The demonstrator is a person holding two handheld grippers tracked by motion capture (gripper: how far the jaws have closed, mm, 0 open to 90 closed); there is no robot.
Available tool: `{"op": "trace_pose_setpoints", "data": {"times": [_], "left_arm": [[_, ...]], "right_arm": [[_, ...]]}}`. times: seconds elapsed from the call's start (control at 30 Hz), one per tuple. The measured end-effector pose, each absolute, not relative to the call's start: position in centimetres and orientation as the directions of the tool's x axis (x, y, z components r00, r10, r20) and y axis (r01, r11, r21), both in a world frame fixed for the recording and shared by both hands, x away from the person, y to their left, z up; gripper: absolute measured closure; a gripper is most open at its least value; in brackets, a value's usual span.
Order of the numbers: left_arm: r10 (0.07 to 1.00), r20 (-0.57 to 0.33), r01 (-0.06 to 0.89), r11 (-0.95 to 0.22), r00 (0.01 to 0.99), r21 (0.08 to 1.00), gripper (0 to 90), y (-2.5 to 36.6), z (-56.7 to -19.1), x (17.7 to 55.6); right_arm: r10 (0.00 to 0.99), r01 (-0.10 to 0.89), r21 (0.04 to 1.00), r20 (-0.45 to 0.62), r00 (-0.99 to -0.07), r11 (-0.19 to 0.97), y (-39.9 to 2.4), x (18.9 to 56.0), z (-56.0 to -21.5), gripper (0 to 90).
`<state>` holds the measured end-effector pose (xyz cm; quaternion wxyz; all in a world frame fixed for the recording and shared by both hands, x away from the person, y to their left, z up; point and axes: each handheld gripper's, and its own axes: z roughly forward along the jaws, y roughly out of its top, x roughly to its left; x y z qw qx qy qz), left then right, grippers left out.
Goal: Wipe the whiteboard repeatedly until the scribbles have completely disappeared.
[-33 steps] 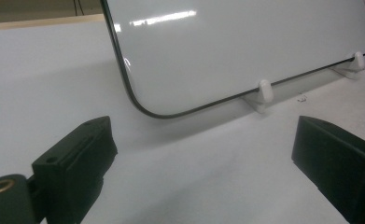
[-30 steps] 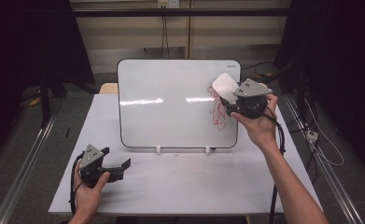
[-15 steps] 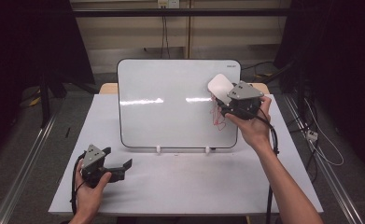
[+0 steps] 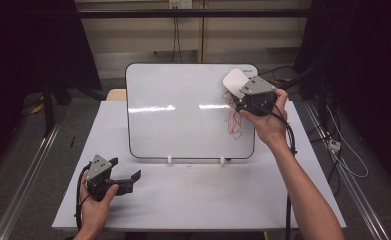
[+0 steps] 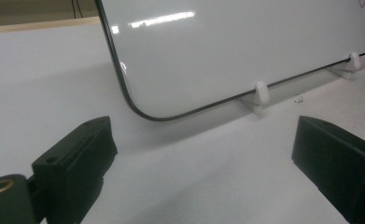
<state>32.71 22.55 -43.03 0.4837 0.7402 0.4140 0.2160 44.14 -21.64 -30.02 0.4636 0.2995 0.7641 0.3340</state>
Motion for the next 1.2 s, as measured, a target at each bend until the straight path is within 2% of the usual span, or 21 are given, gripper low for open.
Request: {"op": "trace_pose_setpoints", "data": {"times": [0.33, 0.93, 1.2], "left_arm": [[0.821, -0.076, 0.404, -0.196, 0.566, 0.894, 5.7, 22.7, -43.0, 32.7], [0.819, -0.078, 0.409, -0.199, 0.568, 0.891, 5.7, 22.5, -43.1, 32.7], [0.820, -0.084, 0.408, -0.190, 0.566, 0.893, 5.8, 22.6, -43.1, 32.7]], "right_arm": [[0.746, 0.171, 0.754, -0.540, -0.389, 0.634, -21.4, 45.2, -31.2, 31.2], [0.750, 0.204, 0.751, -0.514, -0.417, 0.628, -21.4, 45.5, -30.7, 30.9], [0.730, 0.201, 0.727, -0.545, -0.412, 0.657, -21.1, 45.4, -30.9, 31.3]]}}
